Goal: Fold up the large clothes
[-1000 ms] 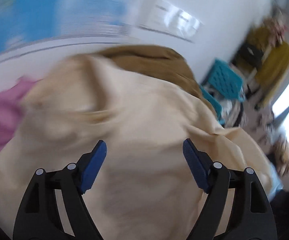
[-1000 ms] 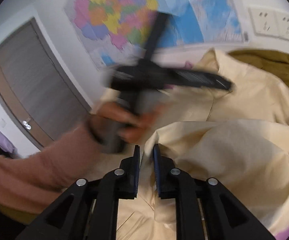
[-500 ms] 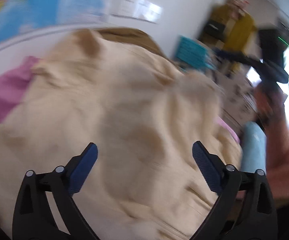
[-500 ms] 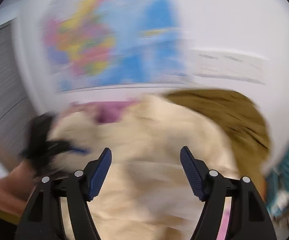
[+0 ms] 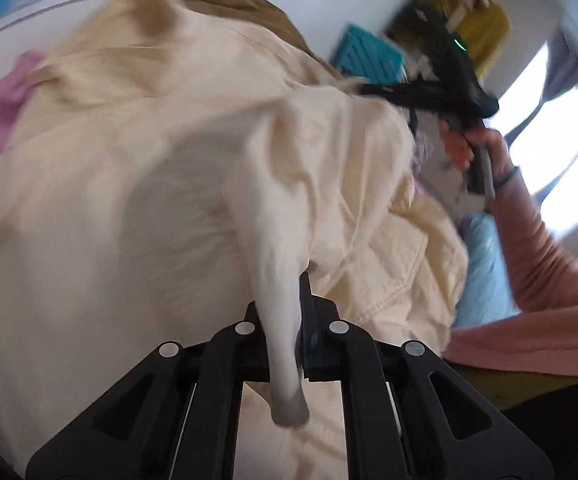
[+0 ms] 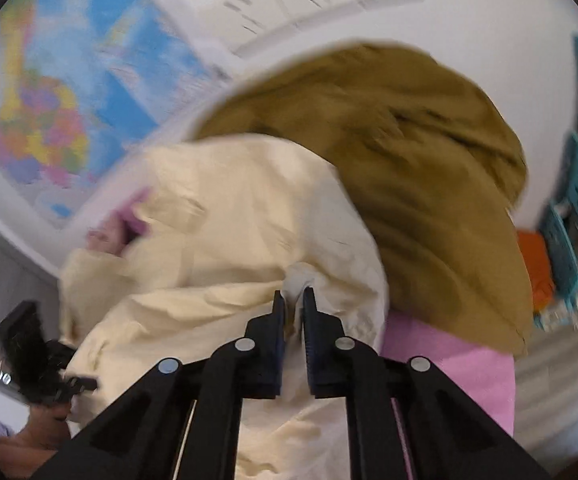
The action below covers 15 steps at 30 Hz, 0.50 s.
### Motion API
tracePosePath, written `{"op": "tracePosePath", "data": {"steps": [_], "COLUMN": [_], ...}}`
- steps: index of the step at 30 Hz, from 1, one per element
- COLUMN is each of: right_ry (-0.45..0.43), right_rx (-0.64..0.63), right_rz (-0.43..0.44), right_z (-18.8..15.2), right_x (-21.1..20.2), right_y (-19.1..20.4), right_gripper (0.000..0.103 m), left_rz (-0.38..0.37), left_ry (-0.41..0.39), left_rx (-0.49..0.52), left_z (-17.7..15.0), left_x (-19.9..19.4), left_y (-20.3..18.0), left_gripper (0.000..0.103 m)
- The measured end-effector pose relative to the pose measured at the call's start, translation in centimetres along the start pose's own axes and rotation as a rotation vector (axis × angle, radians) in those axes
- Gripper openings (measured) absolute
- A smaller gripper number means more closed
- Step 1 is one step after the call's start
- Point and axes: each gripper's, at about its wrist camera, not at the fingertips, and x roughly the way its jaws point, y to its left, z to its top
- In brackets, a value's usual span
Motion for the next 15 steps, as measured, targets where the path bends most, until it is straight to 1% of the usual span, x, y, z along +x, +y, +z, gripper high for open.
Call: {"op": "tracePosePath", "data": {"steps": [1, 3, 5, 6, 7, 8, 9, 10, 11, 12, 13, 14, 15], "right_ry": [-0.048, -0.107, -0.129, -0.141, -0.142, -0.142, -0.127, -0.106, -0.077, -0.034, 0.003, 0.02, 0.042], "right_rx": [-0.027, -0.091, -0.135, -0.138, -0.136, -0.128, -0.121, -0.122, -0.112, -0.079, -0.051, -0.038, -0.024], "right_rz": [0.043, 0.104, 0.082, 0.078, 0.067, 0.037, -0.034, -0.072, -0.113, -0.137, -0.126, -0.12, -0.105], "right_z": [0.5, 1.1, 1.7, 2.1, 2.4, 2.7, 2.9, 3.2, 3.3, 3.3, 3.2, 3.1, 3.1], "right_x": [-1.3, -3.2, -3.8, -3.9, -3.6, -3.3, -2.3, -1.5, -0.3, 1.3, 2.7, 3.6, 4.9], "right_y": [0.9, 3.2, 4.7, 4.9, 4.7, 4.2, 3.7, 3.3, 2.8, 1.8, 1.1, 0.7, 0.2], "right_gripper": [0.009, 0.014, 0.032, 0.034, 0.034, 0.036, 0.036, 0.039, 0.05, 0.057, 0.059, 0.059, 0.059], "left_rz": [0.0, 0.014, 0.085, 0.119, 0.14, 0.163, 0.189, 0.218, 0.251, 0.261, 0.24, 0.215, 0.198], "left_ry": [-0.024, -0.062, -0.077, -0.075, -0.072, -0.063, -0.052, -0.04, -0.037, -0.046, -0.069, -0.083, -0.094], "left_rx": [-0.041, -0.092, -0.126, -0.142, -0.162, -0.193, -0.214, -0.236, -0.257, -0.259, -0.257, -0.25, -0.227], "left_z": [-0.4, -1.0, -1.5, -1.6, -1.9, -2.0, -2.1, -2.0, -2.0, -2.1, -2.1, -2.3, -2.4], "left_x": [-1.7, -3.9, -5.3, -5.4, -5.5, -5.5, -5.3, -5.1, -5.0, -5.0, -5.3, -5.5, -5.7], "left_y": [1.3, 3.0, 4.3, 4.8, 5.4, 6.1, 6.7, 7.0, 7.5, 7.6, 7.6, 7.6, 7.2], "left_gripper": [0.007, 0.007, 0.007, 0.007, 0.008, 0.01, 0.015, 0.025, 0.031, 0.032, 0.038, 0.043, 0.056]}}
